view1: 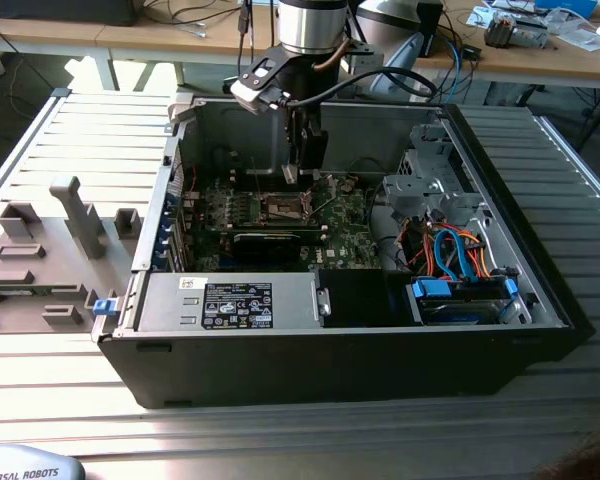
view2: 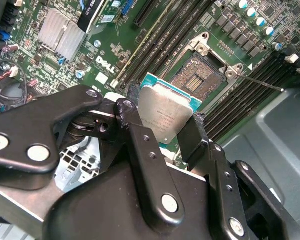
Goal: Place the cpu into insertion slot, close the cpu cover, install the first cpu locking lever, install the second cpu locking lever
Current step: 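Place the cpu into insertion slot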
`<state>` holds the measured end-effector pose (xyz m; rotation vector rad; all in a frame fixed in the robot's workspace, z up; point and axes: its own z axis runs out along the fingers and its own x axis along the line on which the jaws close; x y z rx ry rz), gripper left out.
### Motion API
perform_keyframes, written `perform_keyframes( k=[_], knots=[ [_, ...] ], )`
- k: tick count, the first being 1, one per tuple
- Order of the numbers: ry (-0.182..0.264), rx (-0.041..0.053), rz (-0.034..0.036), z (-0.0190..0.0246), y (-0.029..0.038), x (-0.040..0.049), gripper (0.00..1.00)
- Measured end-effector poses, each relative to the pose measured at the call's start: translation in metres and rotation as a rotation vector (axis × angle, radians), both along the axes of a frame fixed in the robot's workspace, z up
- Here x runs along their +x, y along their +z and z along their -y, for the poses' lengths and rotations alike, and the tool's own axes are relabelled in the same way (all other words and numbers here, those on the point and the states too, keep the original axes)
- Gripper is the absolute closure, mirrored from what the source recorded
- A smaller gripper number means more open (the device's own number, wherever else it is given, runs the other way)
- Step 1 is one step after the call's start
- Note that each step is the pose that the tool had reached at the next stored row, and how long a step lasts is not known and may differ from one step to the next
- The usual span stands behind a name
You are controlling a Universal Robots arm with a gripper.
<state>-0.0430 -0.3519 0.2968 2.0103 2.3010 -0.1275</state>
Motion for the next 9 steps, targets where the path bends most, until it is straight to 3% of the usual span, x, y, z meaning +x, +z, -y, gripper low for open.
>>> perform_keyframes(
  k=[9],
  knots=[
    [-0.009, -0.0007, 0.0000, 0.0000, -0.0001, 0.0000, 0.46]
  ],
)
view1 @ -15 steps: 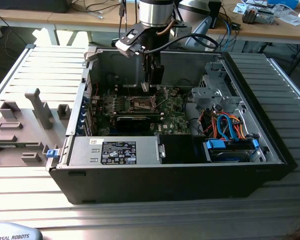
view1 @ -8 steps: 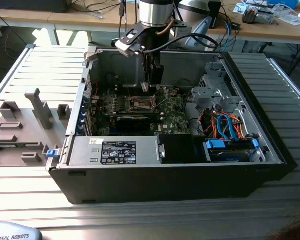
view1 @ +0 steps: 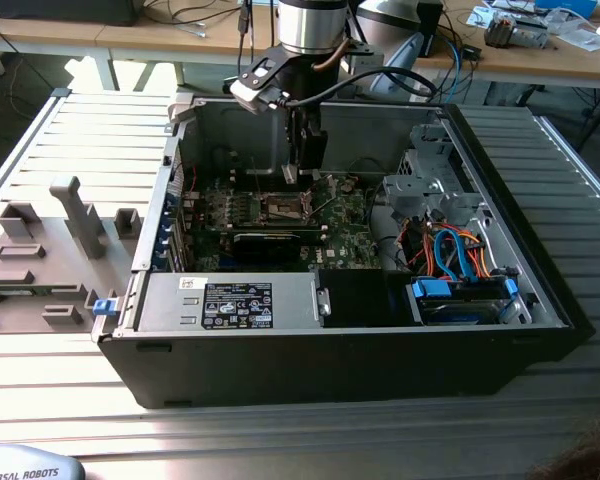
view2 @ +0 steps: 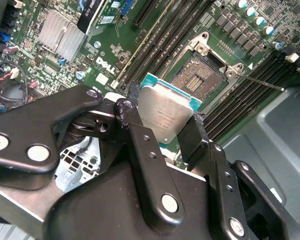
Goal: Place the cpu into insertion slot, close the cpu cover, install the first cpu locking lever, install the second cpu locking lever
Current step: 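Place the cpu into insertion slot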
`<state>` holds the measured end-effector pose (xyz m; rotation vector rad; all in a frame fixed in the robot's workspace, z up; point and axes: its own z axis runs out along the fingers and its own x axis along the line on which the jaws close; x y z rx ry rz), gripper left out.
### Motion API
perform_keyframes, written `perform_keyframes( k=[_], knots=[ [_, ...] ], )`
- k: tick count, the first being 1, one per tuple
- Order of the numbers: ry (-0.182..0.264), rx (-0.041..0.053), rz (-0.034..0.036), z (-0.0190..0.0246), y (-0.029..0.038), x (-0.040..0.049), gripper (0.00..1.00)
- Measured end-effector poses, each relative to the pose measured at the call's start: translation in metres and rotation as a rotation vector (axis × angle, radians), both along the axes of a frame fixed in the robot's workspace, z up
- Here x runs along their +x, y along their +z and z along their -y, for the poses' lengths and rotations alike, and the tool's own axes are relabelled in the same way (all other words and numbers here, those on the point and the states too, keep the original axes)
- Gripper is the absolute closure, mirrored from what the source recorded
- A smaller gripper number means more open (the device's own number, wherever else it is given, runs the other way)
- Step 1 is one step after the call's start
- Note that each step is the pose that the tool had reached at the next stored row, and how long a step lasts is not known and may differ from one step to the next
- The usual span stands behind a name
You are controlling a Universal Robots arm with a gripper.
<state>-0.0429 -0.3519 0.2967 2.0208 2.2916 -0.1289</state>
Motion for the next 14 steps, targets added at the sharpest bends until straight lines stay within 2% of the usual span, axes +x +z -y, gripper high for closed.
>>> perform_keyframes(
  k=[14],
  knots=[
    [-0.015, -0.0007, 0.0000, 0.0000, -0.0002, 0.0000, 0.46]
  ],
)
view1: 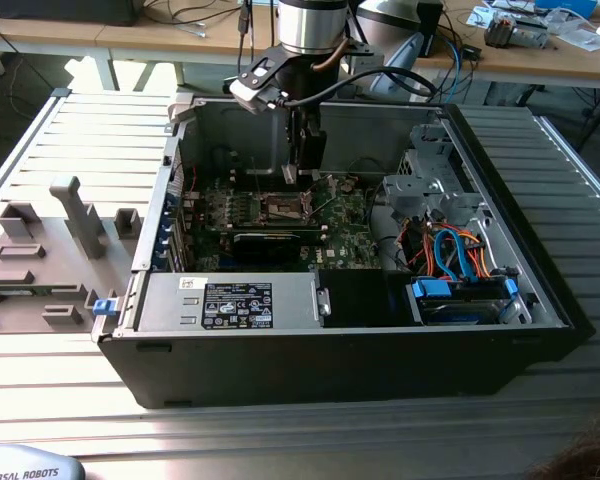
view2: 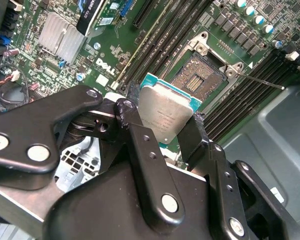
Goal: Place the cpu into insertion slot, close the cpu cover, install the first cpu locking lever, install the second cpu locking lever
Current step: 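Place the cpu into insertion slot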
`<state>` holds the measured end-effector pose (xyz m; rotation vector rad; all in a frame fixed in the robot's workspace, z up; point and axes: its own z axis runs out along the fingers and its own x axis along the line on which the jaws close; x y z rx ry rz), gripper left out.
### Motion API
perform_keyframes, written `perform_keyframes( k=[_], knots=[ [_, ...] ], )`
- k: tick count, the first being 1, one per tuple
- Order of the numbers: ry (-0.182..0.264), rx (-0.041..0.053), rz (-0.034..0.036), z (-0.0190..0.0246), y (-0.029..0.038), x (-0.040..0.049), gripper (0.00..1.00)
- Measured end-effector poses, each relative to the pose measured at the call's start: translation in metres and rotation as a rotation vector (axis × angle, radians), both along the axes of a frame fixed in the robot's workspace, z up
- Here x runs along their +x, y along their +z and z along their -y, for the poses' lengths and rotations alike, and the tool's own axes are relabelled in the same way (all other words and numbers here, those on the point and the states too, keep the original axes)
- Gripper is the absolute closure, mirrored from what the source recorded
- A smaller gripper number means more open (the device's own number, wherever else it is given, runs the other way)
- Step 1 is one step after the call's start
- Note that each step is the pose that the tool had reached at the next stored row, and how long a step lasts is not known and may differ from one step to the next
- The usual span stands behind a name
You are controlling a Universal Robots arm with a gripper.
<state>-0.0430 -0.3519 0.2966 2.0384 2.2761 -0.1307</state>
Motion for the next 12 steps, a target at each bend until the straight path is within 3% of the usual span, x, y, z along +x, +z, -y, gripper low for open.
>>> perform_keyframes(
  k=[12],
  knots=[
    [-0.015, -0.0009, 0.0000, 0.0000, -0.0002, 0.0000, 0.46]
  ],
)
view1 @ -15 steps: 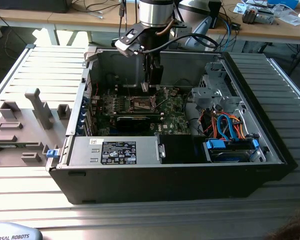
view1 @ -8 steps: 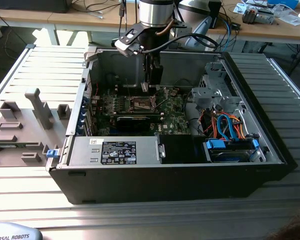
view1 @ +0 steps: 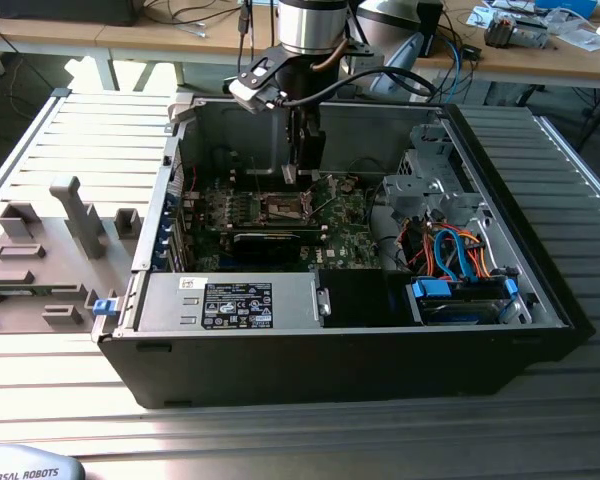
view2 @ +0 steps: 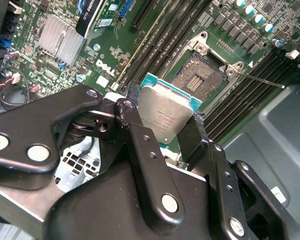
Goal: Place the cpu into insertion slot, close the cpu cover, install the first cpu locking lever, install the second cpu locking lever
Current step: 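Place the cpu into insertion slot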
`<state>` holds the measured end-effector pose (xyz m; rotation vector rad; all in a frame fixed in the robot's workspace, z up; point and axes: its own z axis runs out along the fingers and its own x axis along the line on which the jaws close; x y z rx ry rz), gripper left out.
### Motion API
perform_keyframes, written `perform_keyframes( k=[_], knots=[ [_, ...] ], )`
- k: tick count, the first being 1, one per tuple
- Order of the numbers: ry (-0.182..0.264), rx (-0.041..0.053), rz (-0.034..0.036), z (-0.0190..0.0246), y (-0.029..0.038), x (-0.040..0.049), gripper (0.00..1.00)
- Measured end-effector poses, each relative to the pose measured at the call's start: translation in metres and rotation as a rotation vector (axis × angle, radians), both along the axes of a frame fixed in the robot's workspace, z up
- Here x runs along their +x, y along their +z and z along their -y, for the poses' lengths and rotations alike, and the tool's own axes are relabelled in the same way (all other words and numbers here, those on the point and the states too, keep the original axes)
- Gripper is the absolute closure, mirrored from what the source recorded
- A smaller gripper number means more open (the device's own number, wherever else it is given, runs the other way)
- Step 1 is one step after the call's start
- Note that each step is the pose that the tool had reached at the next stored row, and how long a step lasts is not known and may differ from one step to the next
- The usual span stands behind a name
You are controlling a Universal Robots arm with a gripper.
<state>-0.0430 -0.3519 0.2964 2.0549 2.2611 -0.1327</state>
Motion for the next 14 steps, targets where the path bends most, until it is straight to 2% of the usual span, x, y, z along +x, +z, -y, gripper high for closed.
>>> perform_keyframes(
  k=[14],
  knots=[
    [-0.017, -0.0019, 0.0000, 0.0000, -0.0003, 0.0000, 0.46]
  ],
)
